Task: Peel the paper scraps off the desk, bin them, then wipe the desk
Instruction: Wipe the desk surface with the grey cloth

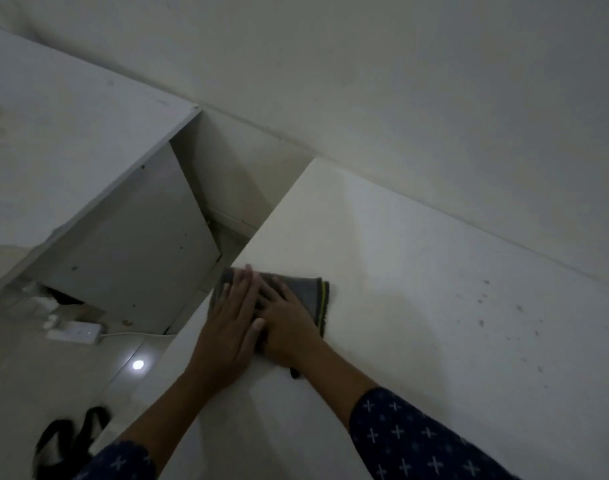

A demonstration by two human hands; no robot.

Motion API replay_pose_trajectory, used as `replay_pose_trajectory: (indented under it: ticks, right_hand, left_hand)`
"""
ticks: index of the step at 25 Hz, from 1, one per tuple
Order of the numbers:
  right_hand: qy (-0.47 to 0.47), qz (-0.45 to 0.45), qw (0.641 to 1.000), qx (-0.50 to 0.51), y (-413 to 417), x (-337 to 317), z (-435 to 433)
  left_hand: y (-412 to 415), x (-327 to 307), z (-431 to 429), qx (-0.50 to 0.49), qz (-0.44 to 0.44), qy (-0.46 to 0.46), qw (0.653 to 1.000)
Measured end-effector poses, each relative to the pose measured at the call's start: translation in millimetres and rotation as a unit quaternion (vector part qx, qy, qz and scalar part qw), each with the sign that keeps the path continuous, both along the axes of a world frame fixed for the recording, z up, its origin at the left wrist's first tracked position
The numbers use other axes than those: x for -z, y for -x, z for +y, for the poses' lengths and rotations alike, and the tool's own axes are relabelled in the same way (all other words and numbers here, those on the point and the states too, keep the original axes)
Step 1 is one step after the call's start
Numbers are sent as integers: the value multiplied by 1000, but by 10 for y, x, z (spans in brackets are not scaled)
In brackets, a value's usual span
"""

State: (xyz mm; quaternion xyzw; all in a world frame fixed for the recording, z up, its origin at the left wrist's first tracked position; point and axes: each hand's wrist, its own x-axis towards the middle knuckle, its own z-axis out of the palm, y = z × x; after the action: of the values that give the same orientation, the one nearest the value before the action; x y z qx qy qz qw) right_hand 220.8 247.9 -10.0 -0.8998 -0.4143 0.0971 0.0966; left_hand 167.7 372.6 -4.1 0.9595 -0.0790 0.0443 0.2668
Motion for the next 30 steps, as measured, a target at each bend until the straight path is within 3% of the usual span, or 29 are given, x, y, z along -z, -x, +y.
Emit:
replay_pose_trajectory:
  ticks: [2, 7, 11, 14, 16, 18, 19, 21, 24, 28, 30]
  right_hand:
    - [31, -32, 998, 48, -322, 76, 188]
    - [-14, -29, 962, 271, -1285, 59, 26]
    - [66, -19, 867, 494, -1565, -151, -1003]
    - [150, -19, 810, 566, -1395, -590, -1352]
    - [82, -62, 865, 492, -1457, -618, -1019]
    - [-5, -23, 944, 328, -1546, -384, -528]
    - [-7, 1, 968, 252, -1619, -228, -332]
    - [14, 5, 974, 227, -1918, 1, -243]
    - [-22, -13, 917, 399, -2069, 43, -710]
    - [21, -34, 774, 632, -1402, -1, -1972]
    - [73, 10, 700, 711, -1098, -290, -2458]
  left_hand:
    - [-84, 55, -13, 25, -2, -28, 999]
    - [-490, 159, -44, 76, -12, -103, 992]
    - [-904, 178, -154, 90, 0, -118, 989]
    - [-1135, 201, -244, 104, 11, -129, 986]
    - [-1202, 233, -274, 111, 17, -122, 986]
    - [-1219, 260, -278, 110, 15, -119, 987]
    - [-1223, 272, -281, 111, 15, -119, 987]
    - [-1226, 290, -264, 113, 13, -128, 985]
    - [-1241, 261, -258, 132, 15, -134, 982]
    - [-1243, 240, -277, 132, 24, -139, 981]
    - [-1234, 249, -284, 128, 22, -146, 981]
